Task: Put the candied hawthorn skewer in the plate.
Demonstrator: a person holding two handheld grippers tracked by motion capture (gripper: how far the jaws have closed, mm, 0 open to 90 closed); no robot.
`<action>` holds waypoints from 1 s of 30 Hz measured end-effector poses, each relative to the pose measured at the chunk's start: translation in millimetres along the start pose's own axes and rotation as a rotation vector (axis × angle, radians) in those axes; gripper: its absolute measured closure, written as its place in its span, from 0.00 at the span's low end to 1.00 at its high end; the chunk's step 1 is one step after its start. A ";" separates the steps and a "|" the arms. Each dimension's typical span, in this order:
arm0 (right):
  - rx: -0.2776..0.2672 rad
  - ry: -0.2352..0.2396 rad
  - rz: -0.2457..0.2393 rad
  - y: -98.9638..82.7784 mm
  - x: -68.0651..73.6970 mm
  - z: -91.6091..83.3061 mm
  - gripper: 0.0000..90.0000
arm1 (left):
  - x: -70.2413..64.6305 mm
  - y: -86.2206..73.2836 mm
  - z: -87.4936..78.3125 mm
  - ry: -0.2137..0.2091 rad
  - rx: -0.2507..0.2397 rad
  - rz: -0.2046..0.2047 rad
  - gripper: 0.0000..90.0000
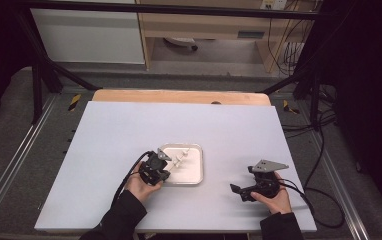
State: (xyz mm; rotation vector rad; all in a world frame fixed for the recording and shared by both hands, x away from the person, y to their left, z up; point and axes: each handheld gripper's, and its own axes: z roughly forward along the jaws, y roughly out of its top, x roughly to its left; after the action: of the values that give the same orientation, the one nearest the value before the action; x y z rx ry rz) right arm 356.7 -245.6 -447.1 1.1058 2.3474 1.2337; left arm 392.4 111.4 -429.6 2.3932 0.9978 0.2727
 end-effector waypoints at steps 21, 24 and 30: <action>0.000 0.003 0.002 0.1 -0.1 -0.8 0.01 | 8.8 -4.2 -21.3 -0.005 -0.100 0.023 0.60; -0.004 0.001 0.001 0.3 -0.5 -1.1 0.01 | 14.4 -10.7 -30.6 0.012 -0.133 0.031 0.45; -0.003 0.000 0.003 0.3 -0.5 -1.4 0.01 | 28.2 -32.1 -44.1 -0.007 -0.158 0.016 0.27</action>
State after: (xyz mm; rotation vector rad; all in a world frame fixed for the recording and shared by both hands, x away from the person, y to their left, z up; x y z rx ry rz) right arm 356.4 -246.7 -446.1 1.1095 2.3433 1.2379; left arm 376.6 167.5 -410.4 2.2580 0.9195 0.3365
